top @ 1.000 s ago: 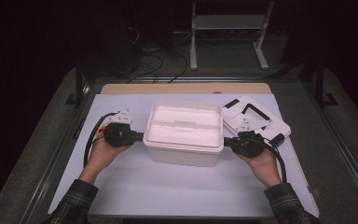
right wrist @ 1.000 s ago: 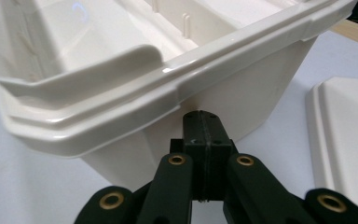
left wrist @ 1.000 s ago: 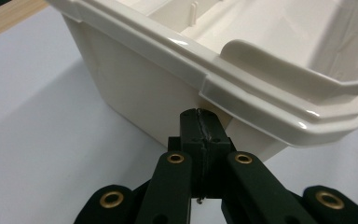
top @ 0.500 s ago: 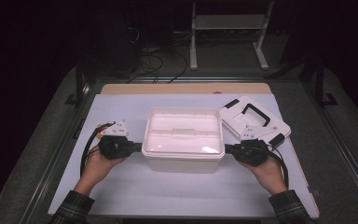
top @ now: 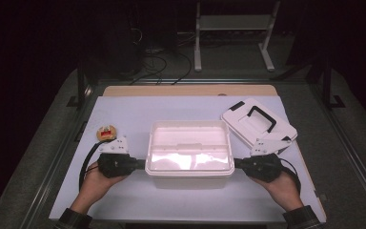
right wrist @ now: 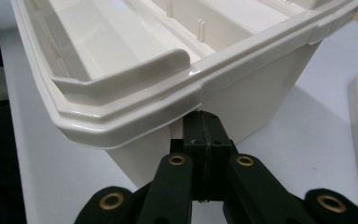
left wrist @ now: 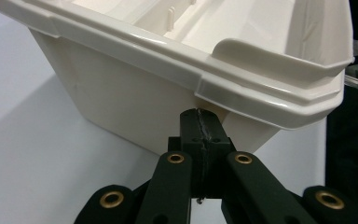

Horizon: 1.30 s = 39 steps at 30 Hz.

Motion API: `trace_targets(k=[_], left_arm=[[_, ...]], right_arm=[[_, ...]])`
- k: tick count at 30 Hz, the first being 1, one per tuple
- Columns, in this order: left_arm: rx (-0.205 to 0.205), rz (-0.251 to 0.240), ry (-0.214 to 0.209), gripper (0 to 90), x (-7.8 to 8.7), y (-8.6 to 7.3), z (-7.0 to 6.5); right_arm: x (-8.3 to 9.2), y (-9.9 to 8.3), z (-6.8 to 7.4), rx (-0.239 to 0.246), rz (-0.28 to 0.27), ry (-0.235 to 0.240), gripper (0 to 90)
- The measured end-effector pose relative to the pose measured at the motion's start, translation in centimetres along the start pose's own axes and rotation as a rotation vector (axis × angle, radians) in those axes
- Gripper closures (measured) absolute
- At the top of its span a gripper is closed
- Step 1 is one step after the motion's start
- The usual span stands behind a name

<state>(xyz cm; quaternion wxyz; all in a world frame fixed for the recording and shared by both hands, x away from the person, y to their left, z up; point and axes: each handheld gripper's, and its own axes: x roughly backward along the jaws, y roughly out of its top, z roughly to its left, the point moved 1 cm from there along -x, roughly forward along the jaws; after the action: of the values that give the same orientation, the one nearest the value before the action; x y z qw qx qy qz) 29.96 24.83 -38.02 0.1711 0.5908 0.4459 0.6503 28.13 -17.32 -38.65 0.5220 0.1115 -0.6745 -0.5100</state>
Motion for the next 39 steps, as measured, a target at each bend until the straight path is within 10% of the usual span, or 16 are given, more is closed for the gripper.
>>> trace_targets(k=[14, 17, 26, 34, 39], left_arm=[[0.001, -0.002, -0.043, 89.7, 0.2, -0.4, -1.3], [-0.023, 0.048, 0.001, 83.1, -0.1, -0.3, -1.2], [0.020, 0.066, 0.045, 68.3, 1.6, -0.2, 0.6], [0.014, 0.072, 0.037, 56.4, 3.1, 1.9, 1.4], [-0.013, 0.108, 0.024, 53.0, 3.5, 3.8, 1.8]], right_arm=[[1.1, -0.9, 1.2, 0.008, 0.005, 0.006, 90.0], [0.8, -1.0, 1.0, 0.007, 0.011, 0.001, 88.5], [0.1, -3.8, -1.3, -0.091, 0.104, -0.161, 48.3], [-1.4, -7.2, -3.1, -0.160, 0.210, -0.228, 29.6], [-1.4, -8.5, -3.4, -0.163, 0.123, -0.264, 15.7]])
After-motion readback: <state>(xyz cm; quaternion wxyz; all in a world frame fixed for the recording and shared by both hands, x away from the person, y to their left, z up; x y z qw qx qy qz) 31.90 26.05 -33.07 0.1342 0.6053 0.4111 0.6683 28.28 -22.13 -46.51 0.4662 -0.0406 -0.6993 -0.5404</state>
